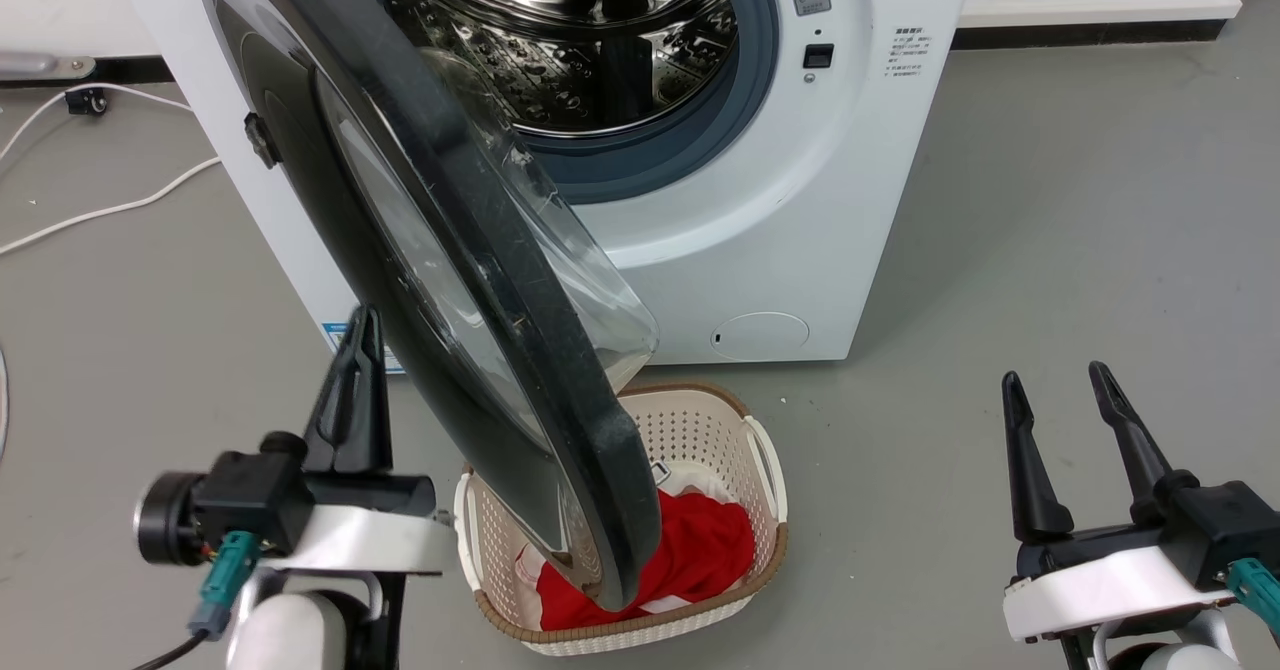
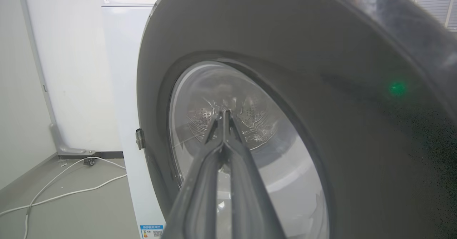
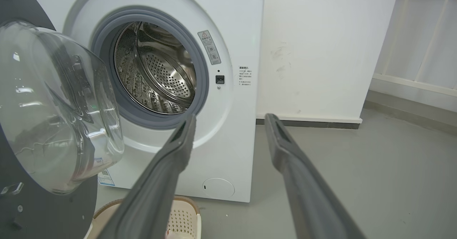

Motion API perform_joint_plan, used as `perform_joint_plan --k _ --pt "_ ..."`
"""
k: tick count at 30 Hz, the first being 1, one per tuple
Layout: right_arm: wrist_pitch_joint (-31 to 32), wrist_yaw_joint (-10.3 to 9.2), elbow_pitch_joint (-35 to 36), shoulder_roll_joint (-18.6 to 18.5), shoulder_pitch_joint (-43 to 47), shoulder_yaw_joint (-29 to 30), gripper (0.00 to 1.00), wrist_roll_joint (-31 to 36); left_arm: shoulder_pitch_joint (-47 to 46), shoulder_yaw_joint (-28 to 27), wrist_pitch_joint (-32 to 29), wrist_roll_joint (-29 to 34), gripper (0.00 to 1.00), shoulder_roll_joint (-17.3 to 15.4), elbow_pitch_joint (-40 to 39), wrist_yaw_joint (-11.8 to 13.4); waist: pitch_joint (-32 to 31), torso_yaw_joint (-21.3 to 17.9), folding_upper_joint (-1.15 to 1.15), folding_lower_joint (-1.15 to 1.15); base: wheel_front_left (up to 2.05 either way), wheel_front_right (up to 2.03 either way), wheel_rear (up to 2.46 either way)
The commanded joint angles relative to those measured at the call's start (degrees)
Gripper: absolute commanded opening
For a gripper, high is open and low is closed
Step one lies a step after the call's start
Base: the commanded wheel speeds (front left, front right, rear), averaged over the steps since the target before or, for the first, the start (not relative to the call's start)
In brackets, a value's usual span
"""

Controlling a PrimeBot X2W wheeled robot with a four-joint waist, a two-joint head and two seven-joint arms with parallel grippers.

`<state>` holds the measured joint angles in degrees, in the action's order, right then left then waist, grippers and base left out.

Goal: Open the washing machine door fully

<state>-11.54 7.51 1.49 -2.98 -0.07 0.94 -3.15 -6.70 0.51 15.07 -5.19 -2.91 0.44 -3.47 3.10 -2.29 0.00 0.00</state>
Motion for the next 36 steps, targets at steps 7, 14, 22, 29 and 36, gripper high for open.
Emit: perform_joint_plan --k 7,14,22,29,36 --pt "-0.33 -0.04 -0.73 0.2 -1.08 0.25 1.0 -0.71 -3.1 -1.62 0.14 1.76 0.0 -0.16 -12.26 0.7 0.24 0.17 0.0 0.0 0.0 0.0 0.0" --pt "-0.44 -0.04 -1.1 0.19 -1.2 0.47 1.0 -0.87 -5.5 -2.4 0.14 3.28 0.0 -0.19 -23.19 1.54 0.1 0.14 0.0 0.0 0.0 0.0 0.0" --pt "-0.52 -0.04 -1.23 0.19 -0.7 0.85 1.0 -1.08 -8.78 -2.86 0.13 4.28 0.0 -1.33 -32.96 1.33 -0.23 0.23 0.0 0.0 0.0 0.0 0.0" --pt "-0.39 -0.04 -1.27 0.19 -0.32 0.9 1.0 -1.4 -9.17 6.02 0.13 2.43 0.0 -1.21 -36.15 -1.91 -0.43 0.24 0.0 0.0 0.0 0.0 0.0" --pt "-0.1 -0.04 -1.53 0.19 -0.06 0.8 1.0 -1.56 -4.59 21.12 -1.82 -1.55 0.0 -2.19 -31.72 -3.59 -0.84 0.22 0.0 0.0 0.0 0.0 0.0"
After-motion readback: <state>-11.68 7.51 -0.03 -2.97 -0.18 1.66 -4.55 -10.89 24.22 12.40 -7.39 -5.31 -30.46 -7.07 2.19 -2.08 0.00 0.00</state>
